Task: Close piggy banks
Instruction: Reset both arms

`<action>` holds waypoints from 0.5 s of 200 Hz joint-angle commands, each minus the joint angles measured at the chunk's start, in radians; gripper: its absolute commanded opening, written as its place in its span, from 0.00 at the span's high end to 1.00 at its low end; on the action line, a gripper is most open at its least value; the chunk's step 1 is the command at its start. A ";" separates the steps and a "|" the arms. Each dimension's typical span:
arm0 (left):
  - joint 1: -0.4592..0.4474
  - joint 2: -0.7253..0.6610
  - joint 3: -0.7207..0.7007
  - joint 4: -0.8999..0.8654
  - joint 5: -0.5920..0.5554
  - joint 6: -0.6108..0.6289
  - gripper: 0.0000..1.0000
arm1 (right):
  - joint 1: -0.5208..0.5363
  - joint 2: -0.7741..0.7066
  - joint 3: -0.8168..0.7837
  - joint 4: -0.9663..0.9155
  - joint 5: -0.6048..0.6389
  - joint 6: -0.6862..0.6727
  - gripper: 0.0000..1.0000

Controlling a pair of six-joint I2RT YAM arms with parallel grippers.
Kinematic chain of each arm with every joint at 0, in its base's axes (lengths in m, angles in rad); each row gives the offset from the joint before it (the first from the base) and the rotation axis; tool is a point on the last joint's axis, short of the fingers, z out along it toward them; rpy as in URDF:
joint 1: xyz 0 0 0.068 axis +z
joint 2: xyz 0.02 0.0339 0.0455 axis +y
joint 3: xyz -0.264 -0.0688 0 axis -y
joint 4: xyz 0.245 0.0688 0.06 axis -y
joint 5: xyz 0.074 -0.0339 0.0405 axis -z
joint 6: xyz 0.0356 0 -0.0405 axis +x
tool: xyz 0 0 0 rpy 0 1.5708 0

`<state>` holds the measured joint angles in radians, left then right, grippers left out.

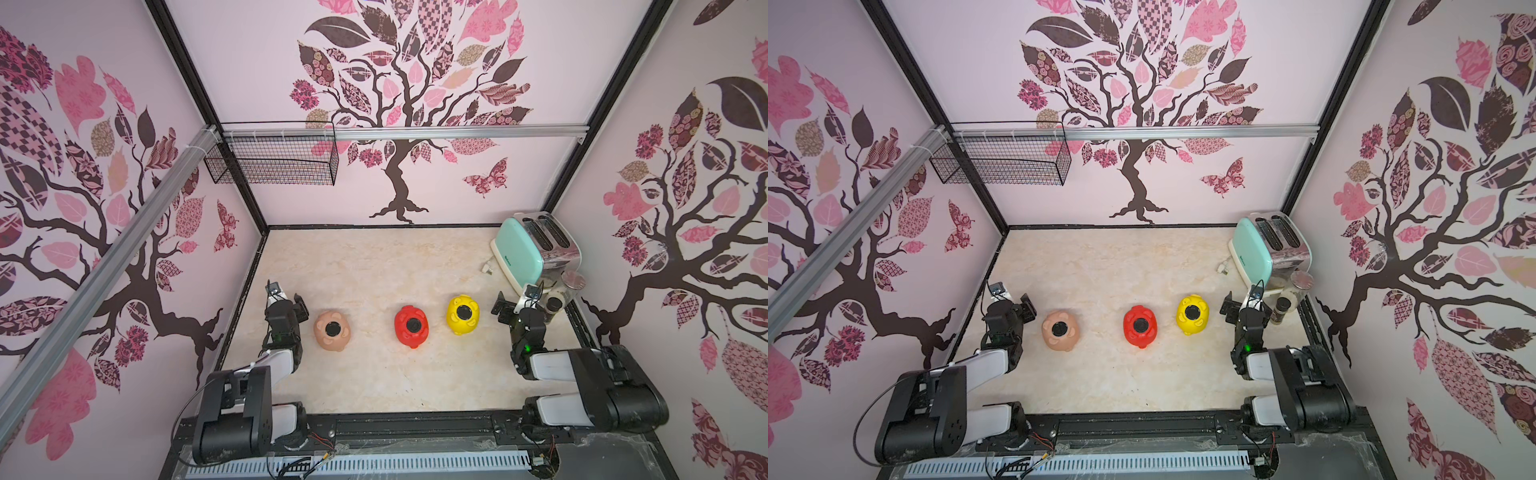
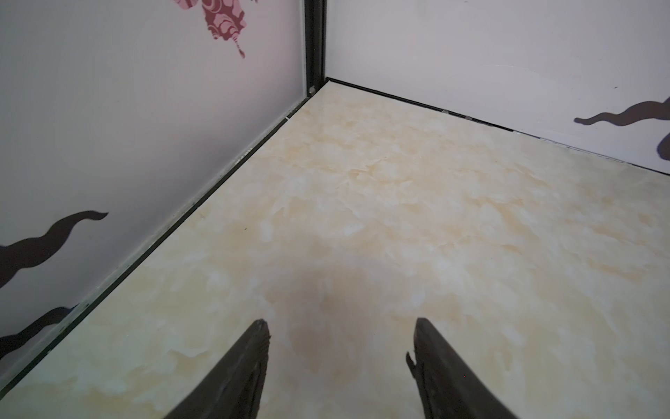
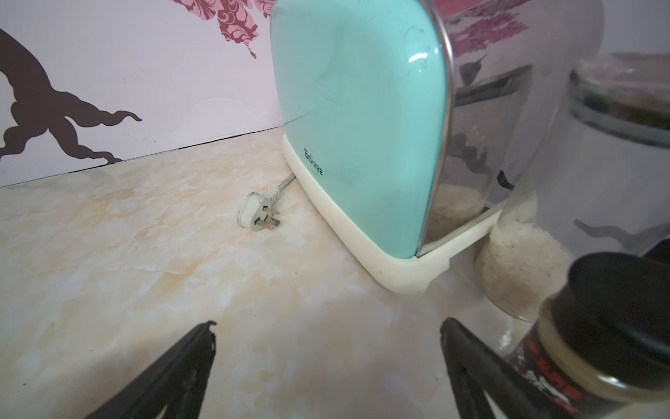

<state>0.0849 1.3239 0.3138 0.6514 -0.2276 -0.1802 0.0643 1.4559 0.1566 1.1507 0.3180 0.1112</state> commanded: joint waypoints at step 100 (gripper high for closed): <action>-0.040 0.198 0.130 0.081 0.128 0.122 0.02 | -0.003 0.093 0.122 -0.002 -0.025 -0.027 0.00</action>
<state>0.0444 1.5314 0.4553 0.7246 -0.1165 -0.0780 0.0631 1.5639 0.2726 1.1702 0.2939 0.0891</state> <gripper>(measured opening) 0.983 0.995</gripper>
